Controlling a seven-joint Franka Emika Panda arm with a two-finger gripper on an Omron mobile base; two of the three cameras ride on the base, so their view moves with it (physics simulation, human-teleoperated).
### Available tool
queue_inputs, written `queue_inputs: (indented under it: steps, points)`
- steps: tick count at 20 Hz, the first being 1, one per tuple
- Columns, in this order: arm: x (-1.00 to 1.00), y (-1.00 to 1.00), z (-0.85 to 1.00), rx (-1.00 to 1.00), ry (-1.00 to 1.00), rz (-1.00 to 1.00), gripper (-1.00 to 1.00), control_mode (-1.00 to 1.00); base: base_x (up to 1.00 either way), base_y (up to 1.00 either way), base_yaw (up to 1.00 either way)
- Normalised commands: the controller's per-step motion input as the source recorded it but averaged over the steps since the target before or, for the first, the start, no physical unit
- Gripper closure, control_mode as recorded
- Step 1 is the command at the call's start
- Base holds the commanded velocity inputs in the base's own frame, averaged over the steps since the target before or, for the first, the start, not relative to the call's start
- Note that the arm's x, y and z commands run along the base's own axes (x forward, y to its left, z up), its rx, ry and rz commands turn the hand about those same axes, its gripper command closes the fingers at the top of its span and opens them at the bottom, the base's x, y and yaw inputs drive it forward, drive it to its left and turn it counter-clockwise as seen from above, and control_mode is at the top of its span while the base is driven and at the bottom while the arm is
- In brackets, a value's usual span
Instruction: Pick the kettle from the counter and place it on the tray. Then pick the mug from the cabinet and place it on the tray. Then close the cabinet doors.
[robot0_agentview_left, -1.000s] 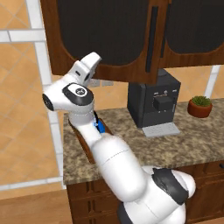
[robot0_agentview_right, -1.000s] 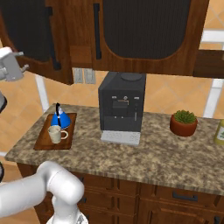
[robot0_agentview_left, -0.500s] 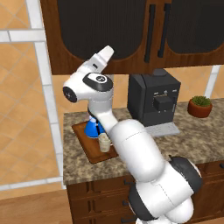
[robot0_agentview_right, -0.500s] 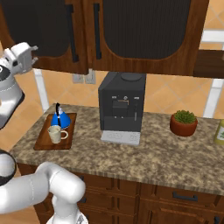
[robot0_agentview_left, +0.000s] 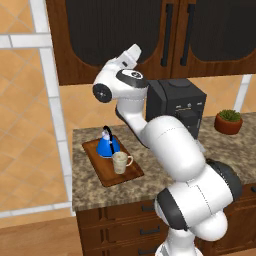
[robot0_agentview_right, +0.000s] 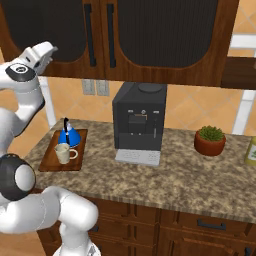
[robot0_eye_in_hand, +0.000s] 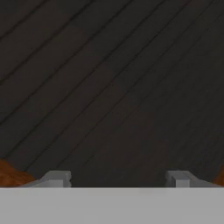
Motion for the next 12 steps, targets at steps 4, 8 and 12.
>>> queue_inputs:
  steps: [4, 8, 12]
  points:
    - [0.66, -0.39, -0.02, 0.08, -0.01, 0.1, -1.0, -1.0, 0.0, 0.0, 0.0]
    - [0.62, -0.37, -0.09, 0.04, 0.0, 0.11, -1.0, -1.0, 0.0, 0.0, 0.0]
    - [0.55, -0.37, -0.25, 0.0, 0.0, 0.08, -1.0, -1.0, 0.0, 0.0, 0.0]
